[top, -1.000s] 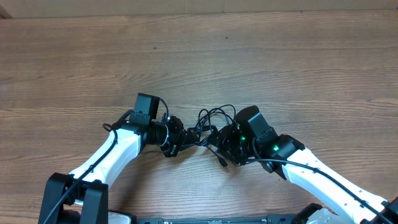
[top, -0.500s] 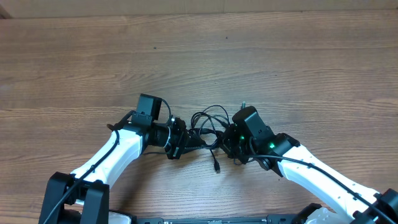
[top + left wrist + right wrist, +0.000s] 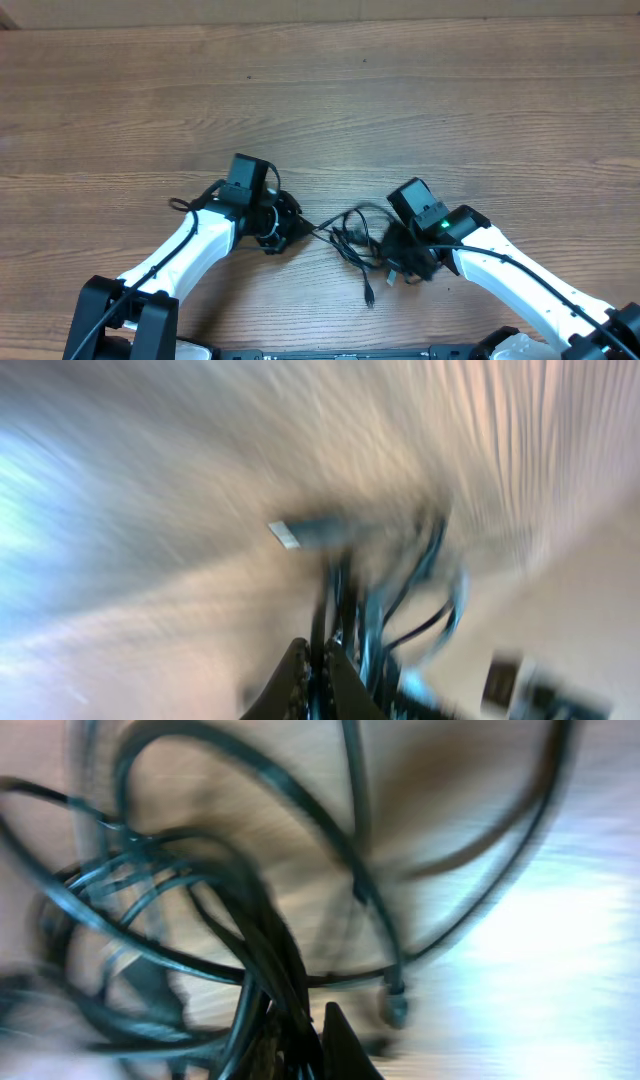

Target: Untangle cables

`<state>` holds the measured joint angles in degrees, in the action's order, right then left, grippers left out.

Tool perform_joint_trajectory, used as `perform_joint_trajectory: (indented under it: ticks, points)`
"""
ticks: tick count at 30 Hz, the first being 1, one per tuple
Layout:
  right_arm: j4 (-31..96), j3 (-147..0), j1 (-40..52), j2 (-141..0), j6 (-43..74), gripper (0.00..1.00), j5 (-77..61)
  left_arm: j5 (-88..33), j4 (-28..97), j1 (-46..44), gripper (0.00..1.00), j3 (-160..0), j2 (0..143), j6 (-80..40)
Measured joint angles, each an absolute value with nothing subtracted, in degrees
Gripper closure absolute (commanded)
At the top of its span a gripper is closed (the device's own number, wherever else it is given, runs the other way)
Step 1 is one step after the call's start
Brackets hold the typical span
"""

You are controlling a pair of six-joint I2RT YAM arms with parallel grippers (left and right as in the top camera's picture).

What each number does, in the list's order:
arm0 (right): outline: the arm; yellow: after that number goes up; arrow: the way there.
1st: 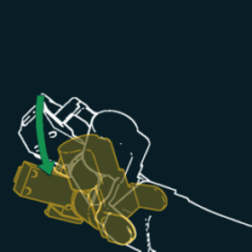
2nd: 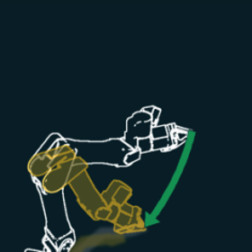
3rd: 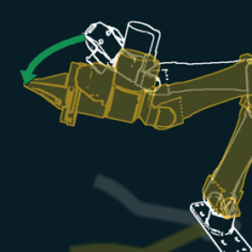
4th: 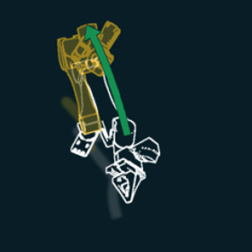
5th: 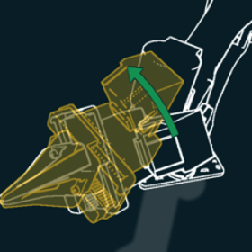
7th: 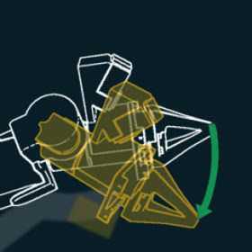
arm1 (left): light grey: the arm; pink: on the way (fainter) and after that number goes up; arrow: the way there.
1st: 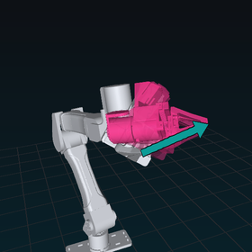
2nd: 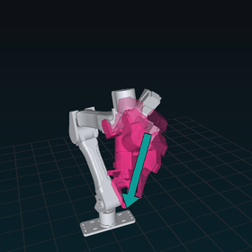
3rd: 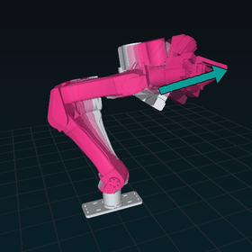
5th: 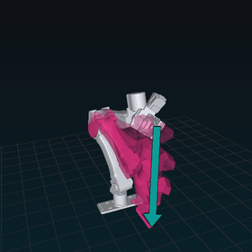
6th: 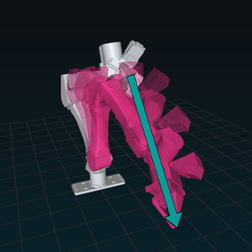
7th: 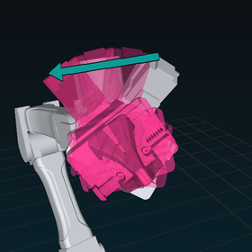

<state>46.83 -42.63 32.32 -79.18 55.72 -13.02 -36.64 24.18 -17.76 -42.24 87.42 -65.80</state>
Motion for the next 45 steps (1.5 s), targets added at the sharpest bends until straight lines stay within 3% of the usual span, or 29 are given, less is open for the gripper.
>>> perform_joint_trajectory:
  ticks: [8, 10, 13, 14, 20, 26, 32, 41, 45]
  points:
    - [49.1, -40.8, 31.5, -80.0, 52.5, 0.96, -9.9, -19.0, 25.8, -15.6, 0.94, -42.2, 87.4, -65.8]
    - [47.9, -40.8, 31.5, -80.0, 52.4, 0.96, -10.4, -17.2, 26.1, -15.6, 0.73, -42.2, 87.4, -65.8]
    - [42.9, -40.7, 31.5, -80.0, 50.9, 0.96, -13.2, -17.0, 26.3, -15.6, 0.13, -42.2, 87.4, -64.8]
    - [38.9, -40.5, 31.4, -80.1, 49.4, 0.95, -15.2, -17.7, 26.3, -15.6, 0.01, -42.2, 87.4, -64.3]
    - [21.7, -40.4, 31.4, -80.2, 42.7, 0.86, -23.6, -24.9, 26.1, -14.0, 0.00, -42.2, 87.4, -56.0]
    - [19.8, -40.4, 31.4, -80.2, 41.1, 0.82, -23.9, -40.8, 26.3, -5.2, 0.01, -42.2, 87.4, -50.3]
    - [19.8, -40.4, 31.4, -80.4, 40.6, 0.74, -23.6, -50.7, 31.6, -4.9, 0.00, -42.2, 87.4, -49.6]
    - [19.9, -40.4, 31.4, -80.9, 40.4, 0.71, -23.6, -37.5, 37.3, -13.1, 0.00, -42.2, 87.4, -58.2]
    - [20.6, -40.4, 31.4, -81.0, 40.5, 0.71, -23.5, -28.3, 32.8, -16.3, 0.24, -42.2, 87.4, -65.2]
